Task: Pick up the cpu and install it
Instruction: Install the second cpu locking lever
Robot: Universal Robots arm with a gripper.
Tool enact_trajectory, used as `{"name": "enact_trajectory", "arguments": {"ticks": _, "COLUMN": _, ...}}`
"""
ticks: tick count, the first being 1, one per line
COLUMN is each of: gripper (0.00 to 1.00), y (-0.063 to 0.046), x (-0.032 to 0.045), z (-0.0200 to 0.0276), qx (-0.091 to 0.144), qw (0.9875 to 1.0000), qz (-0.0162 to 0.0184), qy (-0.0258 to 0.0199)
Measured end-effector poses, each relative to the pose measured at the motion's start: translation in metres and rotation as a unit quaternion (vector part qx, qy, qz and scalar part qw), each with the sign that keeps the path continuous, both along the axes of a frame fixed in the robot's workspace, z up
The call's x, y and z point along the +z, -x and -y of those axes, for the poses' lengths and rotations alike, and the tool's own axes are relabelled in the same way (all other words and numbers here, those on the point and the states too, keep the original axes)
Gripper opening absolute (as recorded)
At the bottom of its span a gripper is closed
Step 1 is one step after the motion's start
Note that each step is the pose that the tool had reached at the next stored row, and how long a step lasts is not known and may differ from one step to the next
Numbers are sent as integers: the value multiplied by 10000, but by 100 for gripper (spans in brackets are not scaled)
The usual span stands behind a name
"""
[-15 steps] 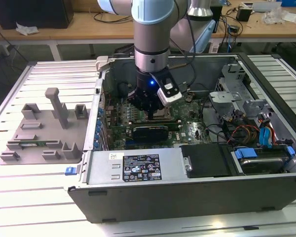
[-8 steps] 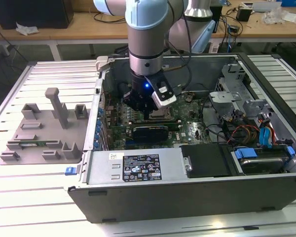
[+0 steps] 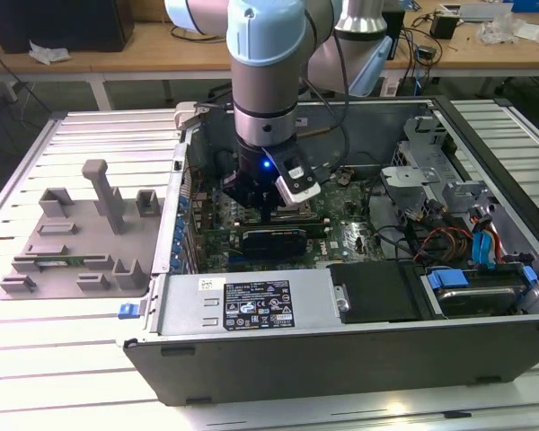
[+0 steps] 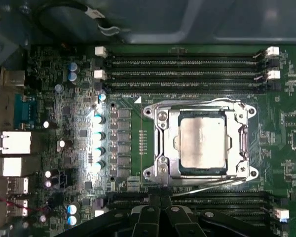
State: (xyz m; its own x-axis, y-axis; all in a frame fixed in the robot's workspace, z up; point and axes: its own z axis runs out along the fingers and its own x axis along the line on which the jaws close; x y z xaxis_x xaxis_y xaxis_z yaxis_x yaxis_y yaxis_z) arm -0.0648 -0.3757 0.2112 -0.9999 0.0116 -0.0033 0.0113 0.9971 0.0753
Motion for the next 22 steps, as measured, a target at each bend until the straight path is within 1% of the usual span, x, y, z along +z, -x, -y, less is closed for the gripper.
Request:
{"name": "enact_trajectory", "arguments": {"ticks": 1, "gripper": 11, "y": 0, "x": -5, "z": 1, "qx": 0, "qw": 10000, "qz": -1, "qy": -27}}
{"name": "enact_trajectory", "arguments": {"ticks": 3, "gripper": 11, "y": 1, "x": -19, "z": 1, "qx": 0, "qw": 9998, "qz": 0, "qy": -218}}
{"name": "enact_trajectory", "arguments": {"ticks": 4, "gripper": 11, "y": 2, "x": -23, "z": 1, "qx": 0, "qw": 9996, "qz": 0, "qy": -268}}
{"name": "enact_trajectory", "arguments": {"ticks": 6, "gripper": 11, "y": 8, "x": -38, "z": 2, "qx": -1, "qw": 9994, "qz": 0, "qy": -332}}
{"name": "enact_trajectory", "arguments": {"ticks": 8, "gripper": 11, "y": 8, "x": -46, "z": 6, "qx": 0, "qw": 9994, "qz": 0, "qy": -351}}
{"name": "enact_trajectory", "arguments": {"ticks": 11, "gripper": 11, "y": 8, "x": -46, "z": 10, "qx": 0, "qw": 9994, "qz": 0, "qy": -352}}
{"name": "enact_trajectory", "arguments": {"ticks": 14, "gripper": 11, "y": 8, "x": -46, "z": 29, "qx": 0, "qw": 9993, "qz": 0, "qy": -378}}
{"name": "enact_trajectory", "arguments": {"ticks": 15, "gripper": 11, "y": 7, "x": -46, "z": 48, "qx": 0, "qw": 9992, "qz": 0, "qy": -392}}
{"name": "enact_trajectory", "arguments": {"ticks": 17, "gripper": 11, "y": 6, "x": -46, "z": 72, "qx": 0, "qw": 9992, "qz": 0, "qy": -407}}
{"name": "enact_trajectory", "arguments": {"ticks": 18, "gripper": 11, "y": 5, "x": -45, "z": 96, "qx": 0, "qw": 9991, "qz": 0, "qy": -420}}
{"name": "enact_trajectory", "arguments": {"ticks": 19, "gripper": 11, "y": 4, "x": -45, "z": 109, "qx": 0, "qw": 9990, "qz": 0, "qy": -436}}
{"name": "enact_trajectory", "arguments": {"ticks": 20, "gripper": 11, "y": 4, "x": -44, "z": 113, "qx": 0, "qw": 9989, "qz": 0, "qy": -466}}
{"name": "enact_trajectory", "arguments": {"ticks": 21, "gripper": 11, "y": 4, "x": -44, "z": 117, "qx": 0, "qw": 9983, "qz": 0, "qy": -578}}
{"name": "enact_trajectory", "arguments": {"ticks": 22, "gripper": 11, "y": 4, "x": -45, "z": 122, "qx": 1, "qw": 9979, "qz": 0, "qy": -650}}
